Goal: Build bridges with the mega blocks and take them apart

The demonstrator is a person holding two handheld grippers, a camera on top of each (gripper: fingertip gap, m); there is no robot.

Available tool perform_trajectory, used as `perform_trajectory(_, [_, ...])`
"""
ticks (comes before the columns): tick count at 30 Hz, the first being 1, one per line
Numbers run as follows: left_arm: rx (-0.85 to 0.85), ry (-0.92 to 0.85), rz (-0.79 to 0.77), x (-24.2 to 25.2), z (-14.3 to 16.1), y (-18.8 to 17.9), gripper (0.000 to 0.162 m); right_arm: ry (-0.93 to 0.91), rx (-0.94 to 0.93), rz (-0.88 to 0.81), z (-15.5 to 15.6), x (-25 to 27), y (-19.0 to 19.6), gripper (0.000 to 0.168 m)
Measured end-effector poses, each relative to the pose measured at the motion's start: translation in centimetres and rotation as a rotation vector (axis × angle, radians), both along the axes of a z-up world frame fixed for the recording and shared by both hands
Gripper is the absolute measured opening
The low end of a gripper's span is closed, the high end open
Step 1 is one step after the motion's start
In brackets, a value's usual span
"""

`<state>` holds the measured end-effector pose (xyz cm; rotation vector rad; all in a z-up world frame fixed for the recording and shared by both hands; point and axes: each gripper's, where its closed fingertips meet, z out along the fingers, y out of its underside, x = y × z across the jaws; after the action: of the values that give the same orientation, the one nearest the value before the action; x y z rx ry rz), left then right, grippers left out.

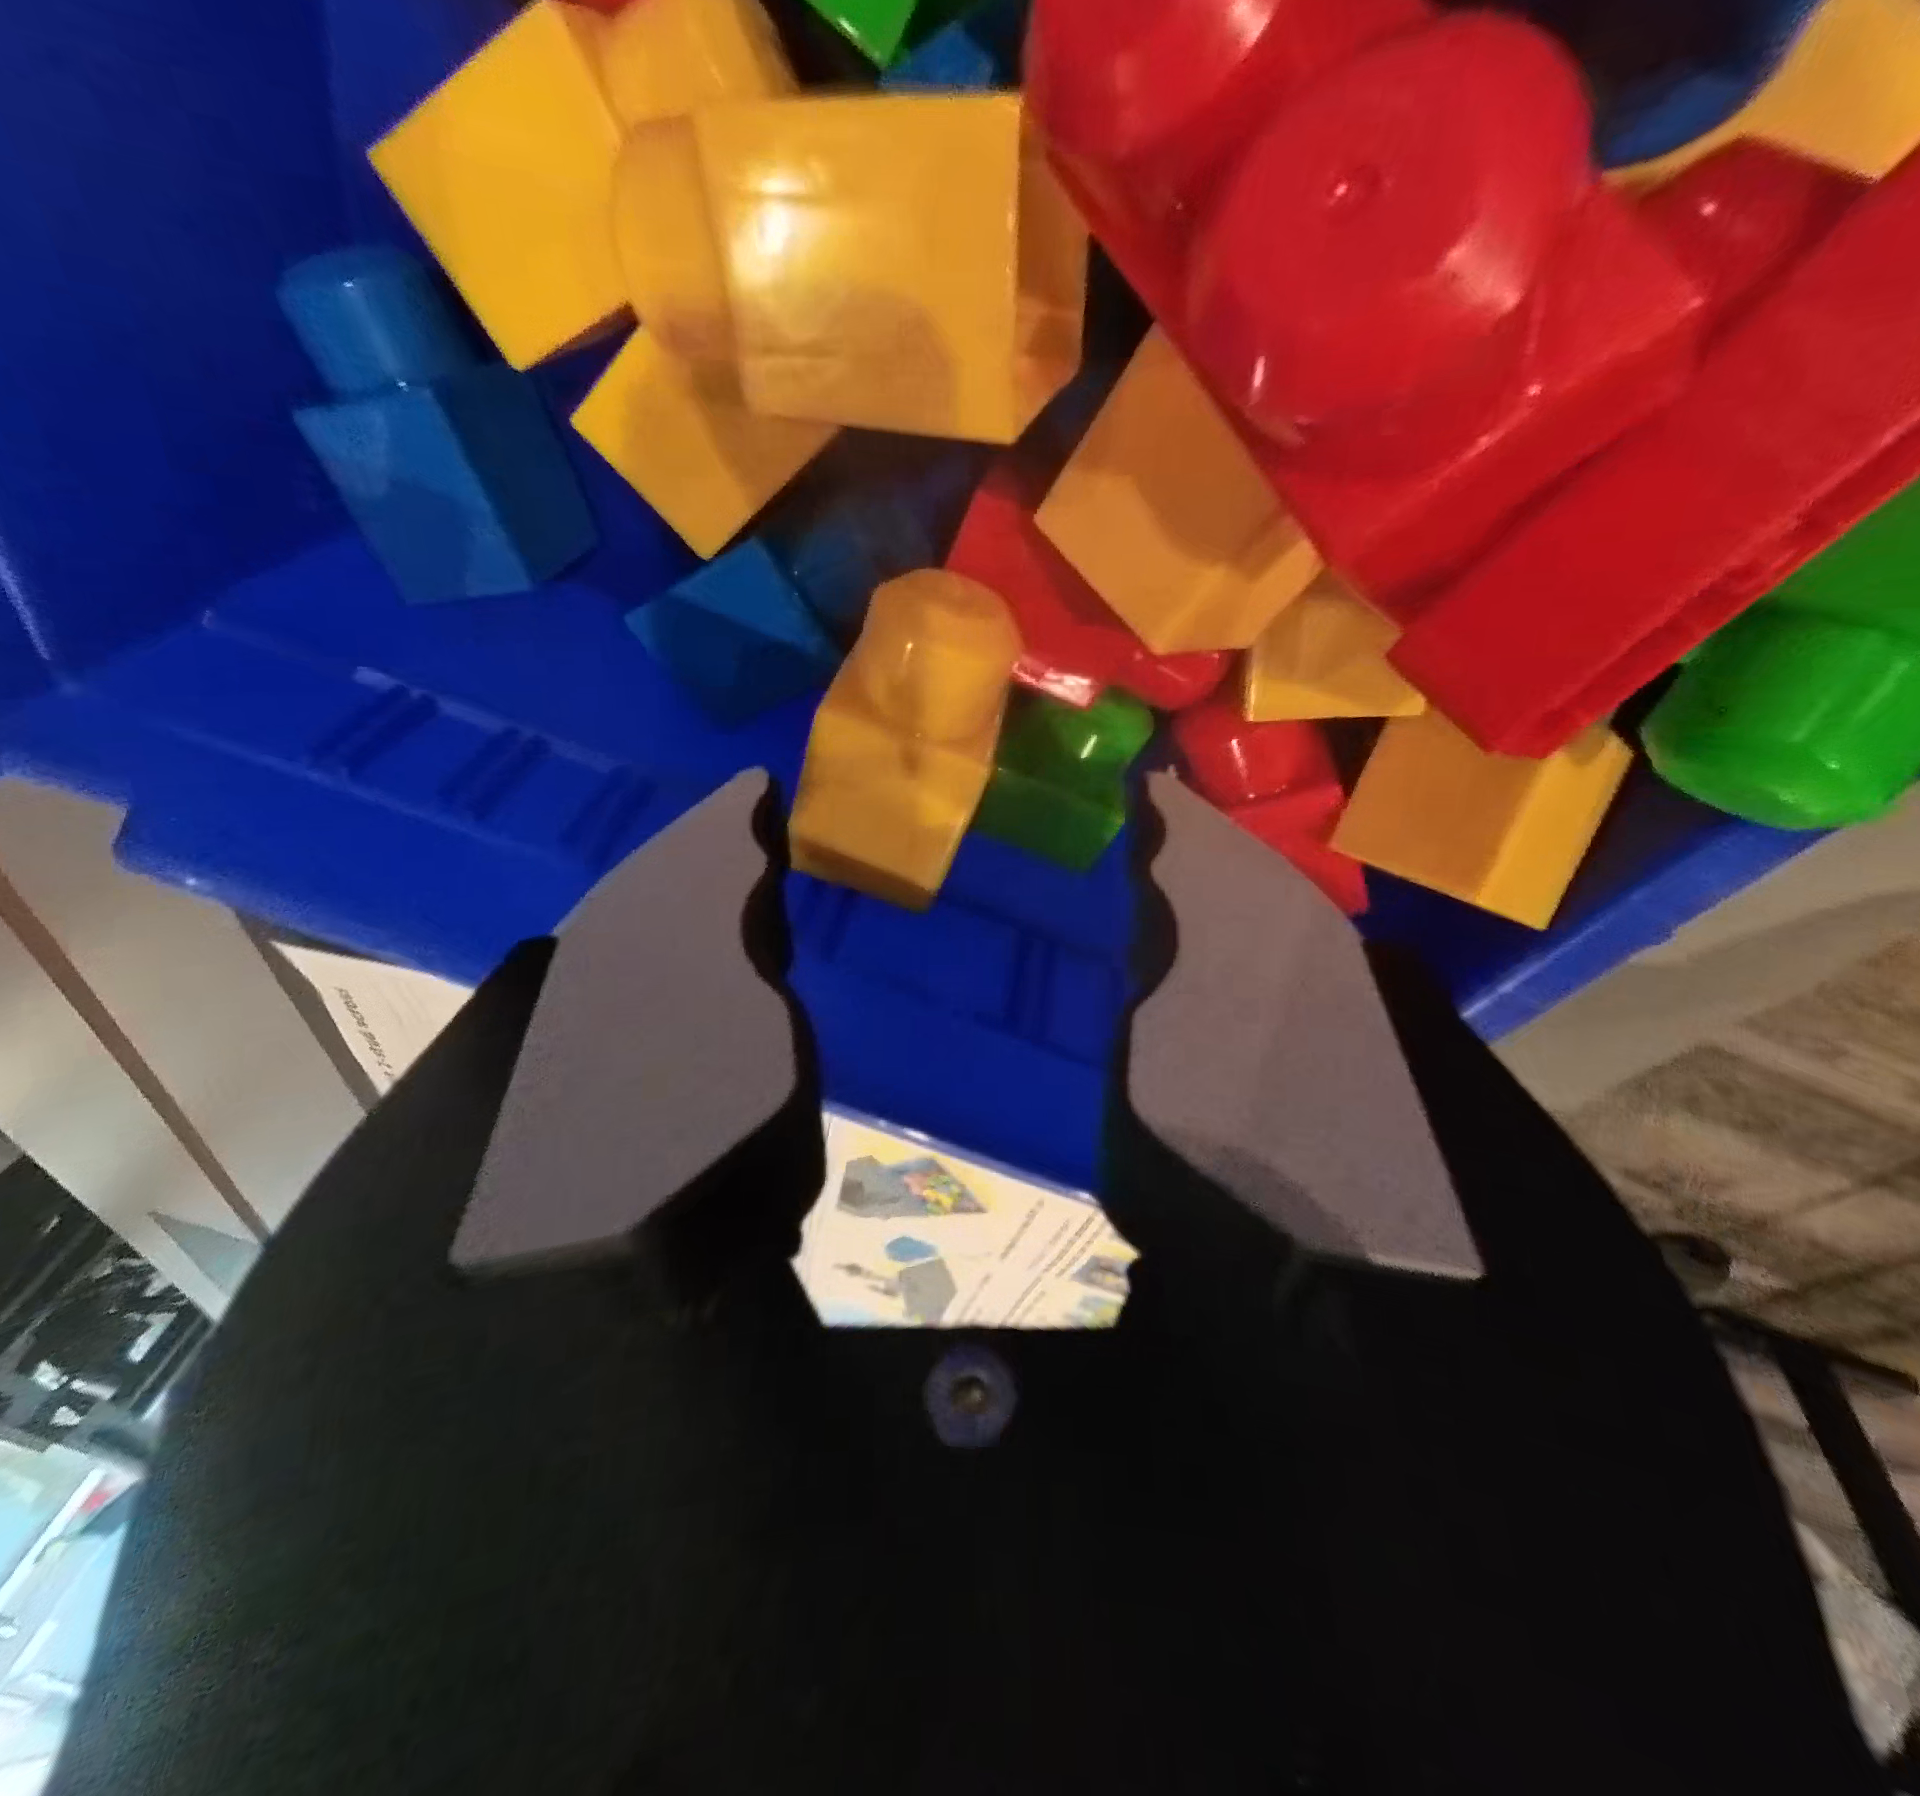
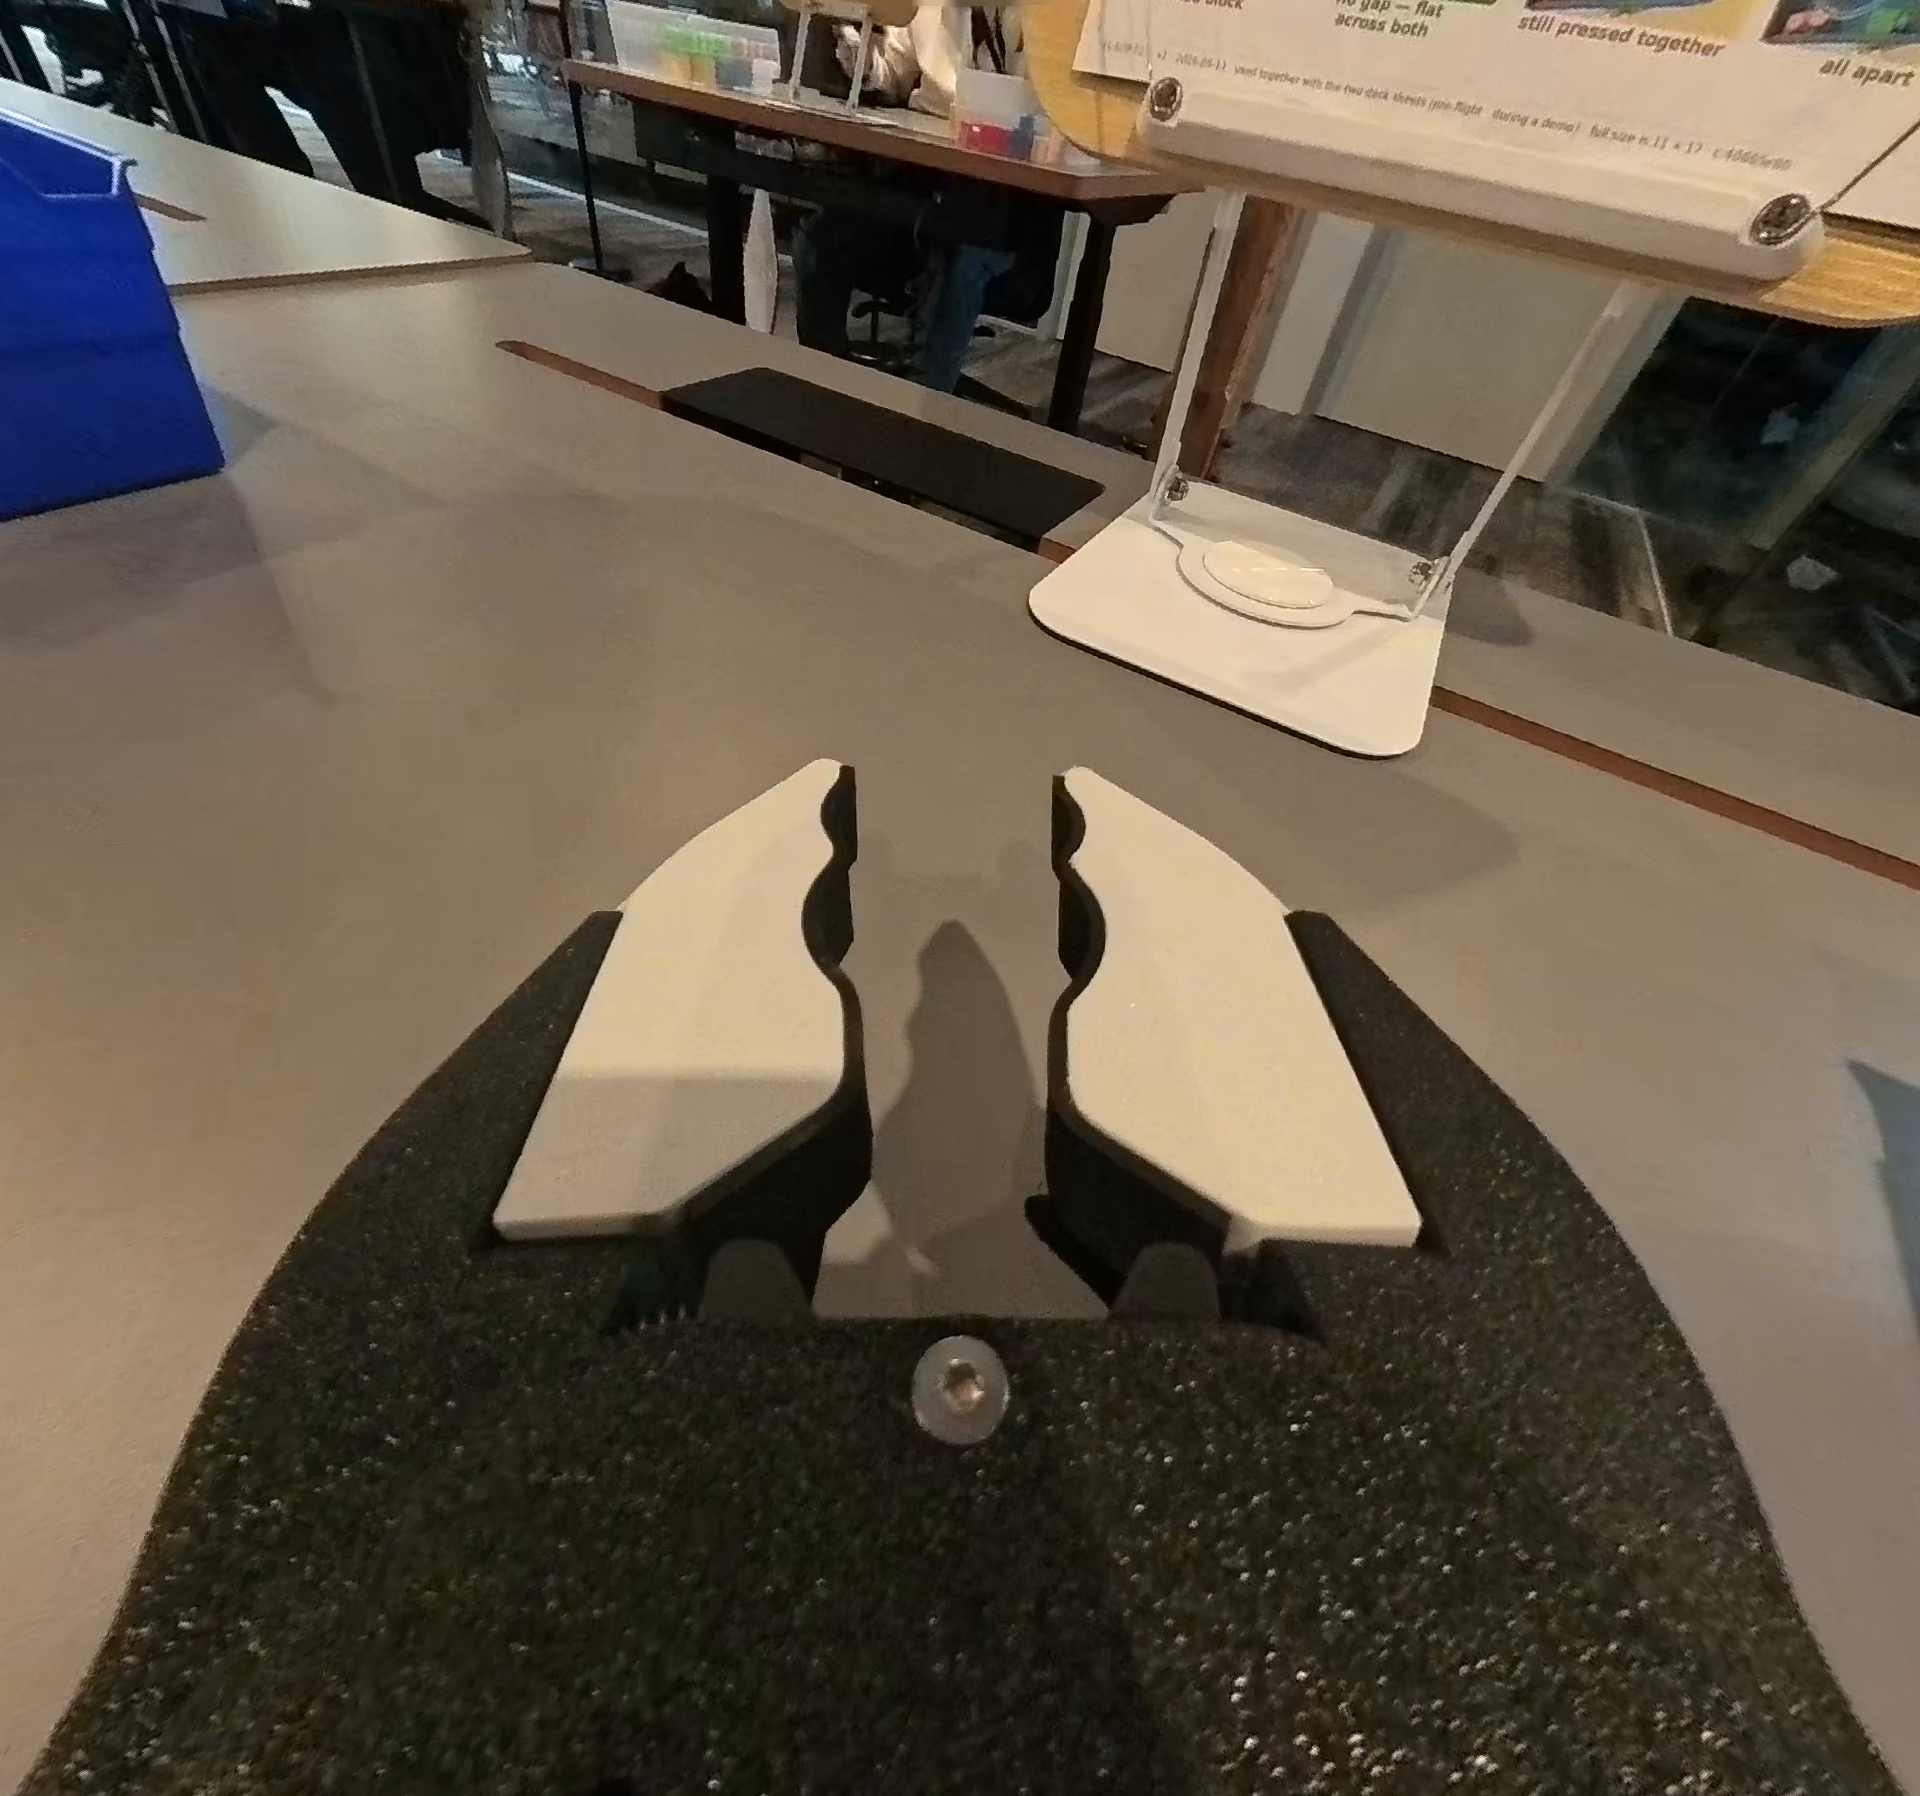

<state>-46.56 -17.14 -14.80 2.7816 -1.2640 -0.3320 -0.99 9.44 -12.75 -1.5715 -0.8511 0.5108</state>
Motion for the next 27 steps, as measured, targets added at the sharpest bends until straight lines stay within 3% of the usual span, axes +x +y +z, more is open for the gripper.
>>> perform_trajectory(7, [-0.086,0.043,-0.039,-0.2,-0.9,0.3,0.053,-0.001,-0.001,0.001,0.0,0.0,0.0,0.035])
perform_trajectory(9, [-0.103,0.063,-0.048,-0.3,-1.2,0.5,0.038,0.001,-0.002,0.0,0.0,0.0,0.0,0.035])
perform_trajectory(13, [-0.117,0.062,0.023,-0.1,-0.7,0.6,0.036,0.015,-0.009,-0.003,0.1,0.0,0.0,0.035])
perform_trajectory(16, [0.021,0.024,0.065,0.8,1.4,1.4,0.036,0.025,-0.003,0.009,0.2,0.0,-0.2,0.034])
perform_trajectory(20, [0.342,-0.093,0.075,4.9,6.8,3.5,0.035,0.031,-0.004,0.071,0.3,-0.5,-0.9,0.033])
perform_trajectory(24, [0.653,-0.269,-0.016,14.0,12.8,5.9,0.036,0.004,0.023,0.124,0.5,-0.5,-1.7,0.033])
perform_trajectory(27, [0.785,-0.368,-0.085,21.6,15.1,7.5,0.035,0.034,0.027,0.145,1.2,0.1,-2.0,0.033])
